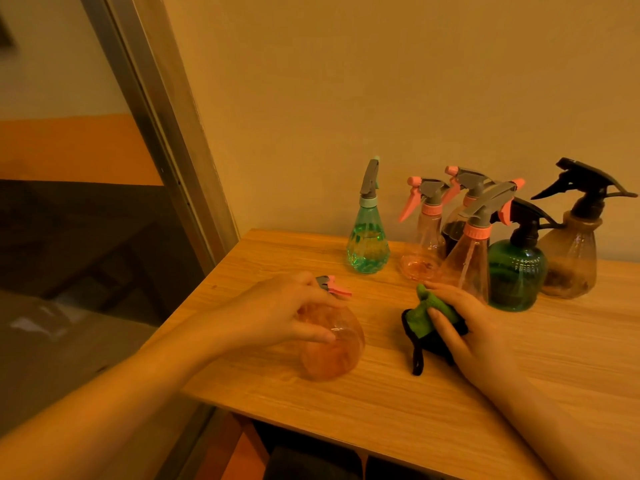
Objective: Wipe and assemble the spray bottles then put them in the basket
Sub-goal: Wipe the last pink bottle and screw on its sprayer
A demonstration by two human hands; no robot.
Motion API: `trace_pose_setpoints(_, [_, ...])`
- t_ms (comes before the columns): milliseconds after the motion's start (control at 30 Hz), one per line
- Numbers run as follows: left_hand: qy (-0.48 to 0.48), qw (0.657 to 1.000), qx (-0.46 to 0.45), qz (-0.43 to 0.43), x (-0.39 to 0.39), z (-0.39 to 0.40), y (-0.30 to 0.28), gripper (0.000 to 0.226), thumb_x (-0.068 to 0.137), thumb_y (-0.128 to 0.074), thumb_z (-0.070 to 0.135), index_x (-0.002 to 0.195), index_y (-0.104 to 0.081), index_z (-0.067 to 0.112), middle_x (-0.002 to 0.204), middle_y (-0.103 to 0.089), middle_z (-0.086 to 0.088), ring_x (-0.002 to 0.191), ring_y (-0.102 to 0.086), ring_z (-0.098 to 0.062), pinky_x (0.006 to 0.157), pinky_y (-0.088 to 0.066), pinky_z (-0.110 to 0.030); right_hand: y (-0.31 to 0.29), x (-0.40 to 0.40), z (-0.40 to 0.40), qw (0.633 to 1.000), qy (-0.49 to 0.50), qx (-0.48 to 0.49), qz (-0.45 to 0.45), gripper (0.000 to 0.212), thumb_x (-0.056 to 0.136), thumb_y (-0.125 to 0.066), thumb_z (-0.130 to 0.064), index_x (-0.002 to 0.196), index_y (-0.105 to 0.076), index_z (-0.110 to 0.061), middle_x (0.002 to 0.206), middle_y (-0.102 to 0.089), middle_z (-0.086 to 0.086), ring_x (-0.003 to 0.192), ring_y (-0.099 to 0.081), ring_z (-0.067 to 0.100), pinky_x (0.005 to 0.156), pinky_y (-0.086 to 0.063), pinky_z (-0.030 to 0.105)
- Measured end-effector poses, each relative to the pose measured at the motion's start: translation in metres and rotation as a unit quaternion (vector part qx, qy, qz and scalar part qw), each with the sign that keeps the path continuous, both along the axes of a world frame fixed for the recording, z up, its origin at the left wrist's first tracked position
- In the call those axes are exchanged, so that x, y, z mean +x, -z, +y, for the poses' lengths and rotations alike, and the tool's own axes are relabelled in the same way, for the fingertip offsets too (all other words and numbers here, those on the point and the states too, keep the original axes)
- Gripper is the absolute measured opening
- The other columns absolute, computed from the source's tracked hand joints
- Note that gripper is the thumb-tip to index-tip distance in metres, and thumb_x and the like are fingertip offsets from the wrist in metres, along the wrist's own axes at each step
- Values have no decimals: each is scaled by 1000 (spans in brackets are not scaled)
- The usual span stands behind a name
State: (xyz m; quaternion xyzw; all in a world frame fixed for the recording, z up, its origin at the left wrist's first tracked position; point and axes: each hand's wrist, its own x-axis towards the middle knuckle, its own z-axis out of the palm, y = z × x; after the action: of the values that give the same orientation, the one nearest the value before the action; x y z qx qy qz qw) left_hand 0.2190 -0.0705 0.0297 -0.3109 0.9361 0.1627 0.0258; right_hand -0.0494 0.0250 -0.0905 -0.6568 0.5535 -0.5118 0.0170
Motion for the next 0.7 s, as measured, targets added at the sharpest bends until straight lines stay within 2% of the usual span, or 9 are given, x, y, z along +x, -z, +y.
trace_pose_setpoints(100, [2, 1000, -6, 16, -2, -2, 9, 53, 76, -58, 62, 127, -47, 53, 112, -44, 16, 99, -47, -2, 86, -48, -29, -1, 1, 0, 1000, -3, 15, 21, 30, 88, -57, -29, 118, -58, -24, 121, -52, -24, 115, -48, -10, 95, -37, 8])
trace_pose_setpoints(233, [12, 995, 86, 58, 7, -19, 10, 66, 74, -70, 50, 128, -33, 62, 119, -38, 29, 107, -41, 11, 82, -38, -6, 0, 1, -1, 999, 6, 19, 30, 29, 86, -62, -22, 115, -58, -23, 118, -55, -18, 115, -44, -16, 95, -34, 5])
trace_pose_setpoints(333, [28, 988, 138, 58, 16, -33, 13, 77, 71, -77, 41, 128, -32, 66, 130, -31, 36, 115, -31, 23, 86, -31, 2, 2, -1, -2, 999, 13, 21, 30, 30, 86, -64, -21, 115, -60, -20, 118, -58, -10, 116, -43, -17, 96, -32, 4])
trace_pose_setpoints(400, [50, 989, 137, 32, 19, -38, 18, 75, 73, -77, 38, 127, -32, 66, 130, -25, 43, 117, -23, 28, 91, -27, -2, 2, -2, -2, 999, 13, 22, 31, 30, 86, -65, -22, 116, -61, -20, 119, -58, -8, 116, -43, -17, 97, -32, 4])
trace_pose_setpoints(467, [41, 989, 139, 30, 18, -37, 23, 72, 74, -75, 41, 126, -31, 64, 128, -26, 45, 118, -22, 26, 95, -24, -7, 2, -2, -3, 999, 14, 22, 32, 31, 85, -65, -22, 116, -61, -20, 118, -58, -9, 117, -43, -16, 97, -32, 4])
trace_pose_setpoints(567, [25, 996, 72, 41, 11, -32, 33, 71, 70, -69, 60, 130, -31, 64, 134, -32, 34, 129, -27, 5, 105, -27, -24, 2, -2, -4, 999, 10, 25, 35, 33, 85, -66, -17, 117, -60, -21, 119, -57, -11, 117, -42, -16, 97, -32, 4])
trace_pose_setpoints(633, [-5, 999, 9, 44, 2, -26, 38, 71, 69, -65, 65, 132, -33, 58, 129, -36, 24, 121, -36, -2, 98, -38, -25, 3, -3, -3, 999, 7, 33, 35, 33, 85, -66, -19, 118, -60, -22, 119, -57, -11, 116, -43, -16, 96, -33, 4])
trace_pose_setpoints(700, [-30, 997, -50, 43, -10, -18, 42, 73, 69, -59, 71, 135, -33, 53, 120, -36, 20, 112, -38, -3, 89, -42, -23, 4, -4, -3, 998, 2, 52, 36, 33, 85, -67, -19, 117, -61, -22, 120, -57, -11, 116, -45, -14, 97, -33, 5])
